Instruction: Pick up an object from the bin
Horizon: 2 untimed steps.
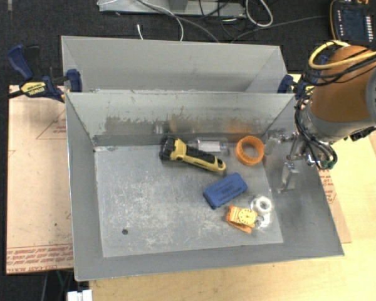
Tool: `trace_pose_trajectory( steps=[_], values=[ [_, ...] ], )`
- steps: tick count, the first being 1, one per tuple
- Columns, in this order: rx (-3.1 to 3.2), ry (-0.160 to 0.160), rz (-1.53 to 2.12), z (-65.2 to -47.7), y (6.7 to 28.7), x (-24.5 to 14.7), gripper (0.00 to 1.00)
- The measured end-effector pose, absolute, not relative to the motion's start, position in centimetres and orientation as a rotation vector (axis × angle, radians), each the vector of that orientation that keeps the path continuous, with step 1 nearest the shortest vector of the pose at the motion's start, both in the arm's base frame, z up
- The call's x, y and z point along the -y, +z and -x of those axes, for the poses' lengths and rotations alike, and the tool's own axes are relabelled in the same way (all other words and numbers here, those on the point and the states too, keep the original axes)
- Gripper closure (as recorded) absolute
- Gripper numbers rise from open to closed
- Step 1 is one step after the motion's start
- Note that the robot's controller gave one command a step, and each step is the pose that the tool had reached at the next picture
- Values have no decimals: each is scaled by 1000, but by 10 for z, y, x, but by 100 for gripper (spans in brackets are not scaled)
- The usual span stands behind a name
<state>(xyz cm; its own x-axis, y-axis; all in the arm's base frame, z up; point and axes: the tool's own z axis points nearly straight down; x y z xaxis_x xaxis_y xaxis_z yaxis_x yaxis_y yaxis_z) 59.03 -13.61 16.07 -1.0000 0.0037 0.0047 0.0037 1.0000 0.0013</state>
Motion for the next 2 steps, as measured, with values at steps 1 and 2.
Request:
trace_pose_trajectory(
  steps=[1,2],
  values=[
    [3143,-1,-1,-592,166,135,0],
    [3107,-5,-454,-584,75,57,0]
  ],
)
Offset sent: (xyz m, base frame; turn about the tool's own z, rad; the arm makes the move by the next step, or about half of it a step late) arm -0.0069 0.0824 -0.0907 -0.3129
